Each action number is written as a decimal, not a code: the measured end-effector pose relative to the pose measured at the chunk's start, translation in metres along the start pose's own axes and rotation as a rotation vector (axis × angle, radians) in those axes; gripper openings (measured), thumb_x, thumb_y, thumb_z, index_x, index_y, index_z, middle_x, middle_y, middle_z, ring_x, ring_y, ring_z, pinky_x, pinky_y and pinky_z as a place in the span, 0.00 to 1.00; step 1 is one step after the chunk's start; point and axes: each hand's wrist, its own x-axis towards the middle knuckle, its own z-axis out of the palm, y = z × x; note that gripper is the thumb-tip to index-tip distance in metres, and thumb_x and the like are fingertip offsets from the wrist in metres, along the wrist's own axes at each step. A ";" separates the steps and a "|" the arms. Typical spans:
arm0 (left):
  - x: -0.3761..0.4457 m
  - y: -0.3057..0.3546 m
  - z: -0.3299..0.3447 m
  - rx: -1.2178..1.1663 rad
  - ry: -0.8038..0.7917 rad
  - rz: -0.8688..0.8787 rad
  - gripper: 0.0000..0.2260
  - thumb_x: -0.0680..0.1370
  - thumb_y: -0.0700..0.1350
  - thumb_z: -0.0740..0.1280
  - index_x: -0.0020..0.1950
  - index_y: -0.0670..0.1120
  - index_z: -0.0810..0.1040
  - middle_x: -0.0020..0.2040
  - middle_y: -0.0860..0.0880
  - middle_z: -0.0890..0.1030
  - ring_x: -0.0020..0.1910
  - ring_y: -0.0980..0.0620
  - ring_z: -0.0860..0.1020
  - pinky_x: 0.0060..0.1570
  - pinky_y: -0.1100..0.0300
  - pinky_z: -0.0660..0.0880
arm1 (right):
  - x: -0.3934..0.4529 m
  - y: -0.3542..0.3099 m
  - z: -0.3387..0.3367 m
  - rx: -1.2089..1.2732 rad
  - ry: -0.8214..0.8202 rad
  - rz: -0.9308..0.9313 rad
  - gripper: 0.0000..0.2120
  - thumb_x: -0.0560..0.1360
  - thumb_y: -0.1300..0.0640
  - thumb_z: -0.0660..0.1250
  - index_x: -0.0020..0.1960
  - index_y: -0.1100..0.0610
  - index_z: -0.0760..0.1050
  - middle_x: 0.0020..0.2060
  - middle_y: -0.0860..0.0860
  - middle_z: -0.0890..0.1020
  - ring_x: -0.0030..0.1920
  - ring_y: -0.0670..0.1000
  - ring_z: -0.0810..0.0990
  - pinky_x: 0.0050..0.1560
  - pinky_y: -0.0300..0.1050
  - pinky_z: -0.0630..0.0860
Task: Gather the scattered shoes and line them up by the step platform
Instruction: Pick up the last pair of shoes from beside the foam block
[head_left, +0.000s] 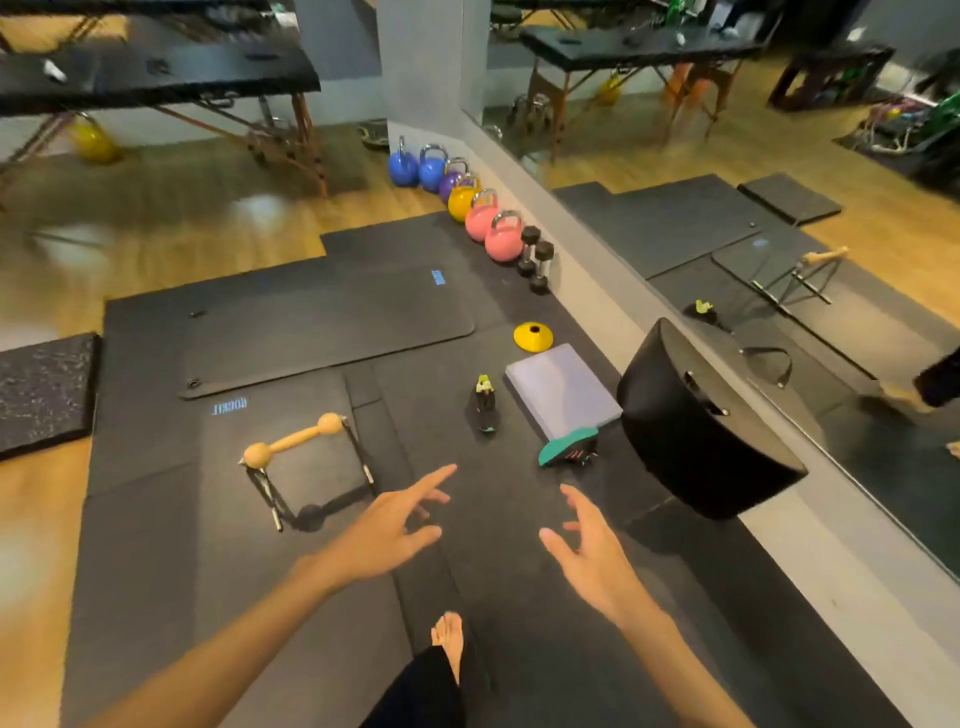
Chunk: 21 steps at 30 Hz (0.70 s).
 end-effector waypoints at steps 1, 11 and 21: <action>0.019 -0.006 0.002 -0.007 -0.018 -0.027 0.33 0.78 0.44 0.66 0.74 0.64 0.51 0.63 0.56 0.75 0.55 0.58 0.76 0.53 0.61 0.75 | 0.019 0.005 -0.004 0.007 -0.007 0.027 0.33 0.78 0.48 0.66 0.77 0.41 0.53 0.74 0.44 0.62 0.66 0.44 0.69 0.62 0.43 0.72; 0.293 -0.019 -0.020 0.053 -0.234 -0.058 0.30 0.78 0.46 0.65 0.77 0.59 0.55 0.65 0.52 0.75 0.54 0.53 0.76 0.60 0.58 0.71 | 0.198 0.049 -0.069 0.058 0.057 0.232 0.36 0.78 0.50 0.66 0.79 0.47 0.50 0.72 0.54 0.66 0.60 0.52 0.76 0.60 0.51 0.75; 0.520 -0.060 -0.046 0.269 -0.150 -0.210 0.30 0.77 0.44 0.66 0.77 0.50 0.59 0.66 0.46 0.75 0.59 0.43 0.75 0.62 0.55 0.68 | 0.396 0.109 -0.131 0.132 0.037 0.233 0.25 0.82 0.43 0.53 0.77 0.49 0.56 0.66 0.49 0.74 0.51 0.46 0.77 0.46 0.35 0.72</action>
